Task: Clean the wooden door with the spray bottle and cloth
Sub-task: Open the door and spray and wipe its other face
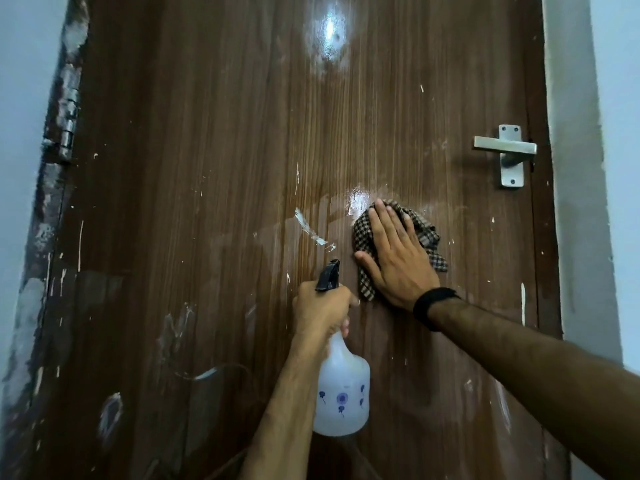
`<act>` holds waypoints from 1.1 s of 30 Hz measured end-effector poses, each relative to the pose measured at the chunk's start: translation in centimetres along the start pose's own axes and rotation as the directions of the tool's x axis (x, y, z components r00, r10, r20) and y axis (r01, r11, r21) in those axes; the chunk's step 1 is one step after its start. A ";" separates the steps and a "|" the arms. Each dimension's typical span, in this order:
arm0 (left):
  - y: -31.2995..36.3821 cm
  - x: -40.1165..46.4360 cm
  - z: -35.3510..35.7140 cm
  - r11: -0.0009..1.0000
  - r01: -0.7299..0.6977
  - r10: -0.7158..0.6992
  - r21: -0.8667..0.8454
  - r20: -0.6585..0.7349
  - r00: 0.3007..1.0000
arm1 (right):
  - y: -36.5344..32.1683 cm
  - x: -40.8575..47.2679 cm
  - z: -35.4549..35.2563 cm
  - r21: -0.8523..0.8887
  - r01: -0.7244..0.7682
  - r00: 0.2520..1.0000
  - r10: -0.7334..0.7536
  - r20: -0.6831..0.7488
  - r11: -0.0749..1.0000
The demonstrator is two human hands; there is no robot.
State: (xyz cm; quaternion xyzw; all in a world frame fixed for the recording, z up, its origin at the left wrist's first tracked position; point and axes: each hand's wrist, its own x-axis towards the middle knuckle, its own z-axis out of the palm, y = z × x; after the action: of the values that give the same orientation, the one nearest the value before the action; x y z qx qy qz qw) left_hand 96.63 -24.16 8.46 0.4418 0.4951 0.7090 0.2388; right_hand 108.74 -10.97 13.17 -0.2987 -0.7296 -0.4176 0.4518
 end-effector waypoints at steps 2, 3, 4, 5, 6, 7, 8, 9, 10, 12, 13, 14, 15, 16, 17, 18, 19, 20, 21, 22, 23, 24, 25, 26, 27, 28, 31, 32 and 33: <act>-0.2 0.1 0.1 1.000 0.012 -0.012 -0.011 0.009 1.000 | -0.3 0.1 0.3 0.023 -0.018 1.000 0.018 -0.005 1.000; -0.3 0.1 0.1 1.000 0.011 -0.011 -0.019 0.014 1.000 | -0.5 -0.3 0.5 0.017 -0.020 1.000 0.020 -0.008 1.000; -0.4 0.1 0.0 1.000 0.010 -0.010 -0.029 0.015 1.000 | -0.7 -0.9 0.7 0.002 -0.012 1.000 0.012 -0.013 1.000; -0.4 0.1 -0.1 0.999 0.010 -0.009 -0.037 0.012 1.000 | -1.0 -1.6 0.8 -0.021 0.006 1.000 -0.006 -0.022 1.000; -0.4 0.2 -0.3 0.999 0.011 -0.011 -0.039 0.007 1.000 | -1.4 -2.2 0.9 -0.048 0.029 0.999 -0.031 -0.032 0.998; -0.5 0.3 -0.5 0.999 0.013 -0.013 -0.036 0.004 1.000 | -1.9 -2.8 1.0 -0.075 0.056 0.997 -0.059 -0.040 0.996; -0.5 0.3 -0.7 0.999 0.017 -0.017 -0.030 0.003 1.000 | -2.4 -3.3 1.1 -0.093 0.081 0.996 -0.085 -0.041 0.992; -0.6 0.4 -0.9 0.999 0.019 -0.019 -0.027 0.003 1.000 | -2.8 -3.7 1.2 -0.101 0.101 0.994 -0.105 -0.040 0.990; -0.7 0.4 -1.1 1.000 0.018 -0.018 -0.024 0.003 1.000 | -3.0 -4.0 1.3 -0.098 0.114 0.992 -0.118 -0.036 0.989; -0.7 0.4 -1.4 1.000 0.015 -0.015 -0.025 0.003 1.000 | -3.0 -3.4 1.3 -0.092 0.146 0.989 -0.149 -0.024 0.985; -0.6 0.4 -1.5 0.999 0.015 -0.014 -0.031 0.007 1.000 | -2.8 -2.5 1.2 -0.099 0.166 0.986 -0.168 -0.015 0.981; -0.5 0.3 -1.6 0.999 0.015 -0.015 -0.044 0.011 1.000 | -2.6 -1.2 1.1 -0.103 0.182 0.983 -0.184 -0.010 0.978; -0.4 0.4 -1.7 0.998 0.013 -0.012 -0.059 0.014 1.000 | -2.4 0.4 0.8 -0.098 0.189 0.982 -0.191 -0.012 0.977; -0.4 0.4 -1.8 0.997 0.011 -0.010 -0.073 0.014 1.000 | -2.2 2.0 0.5 -0.084 0.187 0.982 -0.189 -0.011 0.979; -0.4 0.5 -1.9 0.997 0.011 -0.010 -0.080 0.013 1.000 | -2.1 3.4 0.2 -0.069 0.185 0.983 -0.186 -0.008 0.980; -0.4 0.5 -2.0 0.996 0.013 -0.013 -0.083 0.010 1.000 | -2.1 4.4 0.0 -0.053 0.181 0.983 -0.182 -0.003 0.982; -0.4 0.6 -2.1 0.996 0.015 -0.015 -0.085 0.005 1.000 | -2.1 4.8 0.0 -0.032 0.175 0.985 -0.175 -0.004 0.984; -0.4 0.6 -2.2 0.996 0.016 -0.016 -0.084 0.001 1.000 | -2.2 4.8 0.2 -0.004 0.164 0.986 -0.164 -0.013 0.986; -0.5 0.7 -2.3 0.997 0.022 -0.022 -0.079 0.000 1.000 | -2.3 4.4 0.4 0.026 0.158 0.987 -0.157 -0.024 0.987; -0.5 0.8 -2.5 0.997 0.030 -0.030 -0.077 -0.001 1.000 | -2.5 3.9 0.7 0.047 0.168 0.986 -0.166 -0.033 0.985; -0.5 0.8 -2.7 0.996 0.036 -0.036 -0.076 0.001 0.999 | -2.7 3.0 0.9 0.054 0.193 0.981 -0.191 -0.037 0.980; -0.5 0.9 -2.8 0.996 0.039 -0.039 -0.075 0.004 0.999 | -2.9 2.0 1.2 0.051 0.223 0.975 -0.221 -0.033 0.974; -0.5 0.9 -3.0 0.997 0.038 -0.038 -0.074 0.006 0.999 | -3.3 1.0 1.6 0.051 0.251 0.968 -0.250 -0.026 0.967; -0.5 1.0 -3.2 0.997 0.033 -0.033 -0.074 0.004 0.999 | -3.6 0.0 1.8 0.056 0.270 0.963 -0.269 -0.017 0.961; -0.5 1.0 -3.4 0.997 0.026 -0.026 -0.075 0.000 1.000 | -3.8 -0.7 1.9 0.058 0.279 0.960 -0.279 -0.010 0.959; -0.5 1.0 -3.5 0.997 0.017 -0.018 -0.075 -0.005 1.000 | -4.0 -1.3 2.1 0.048 0.279 0.960 -0.279 -0.006 0.959; -0.3 0.8 -3.8 0.997 0.008 -0.008 -0.080 0.000 1.000 | -3.7 -1.2 1.8 -0.046 0.298 0.955 -0.298 0.009 0.953; -0.2 0.8 -3.9 0.996 0.008 -0.007 -0.087 0.004 1.000 | -3.6 -0.2 1.6 -0.063 0.314 0.949 -0.313 0.022 0.947; -0.2 0.9 -3.9 0.995 0.009 -0.008 -0.095 0.008 1.000 | -3.4 1.0 1.3 -0.056 0.324 0.946 -0.323 0.034 0.944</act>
State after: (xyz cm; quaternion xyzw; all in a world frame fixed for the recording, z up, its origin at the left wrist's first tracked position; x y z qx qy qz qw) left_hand 92.83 -25.34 8.19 0.4304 0.4617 0.7292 0.2644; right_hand 105.03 -11.41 12.66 -0.1936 -0.7610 -0.5045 0.3589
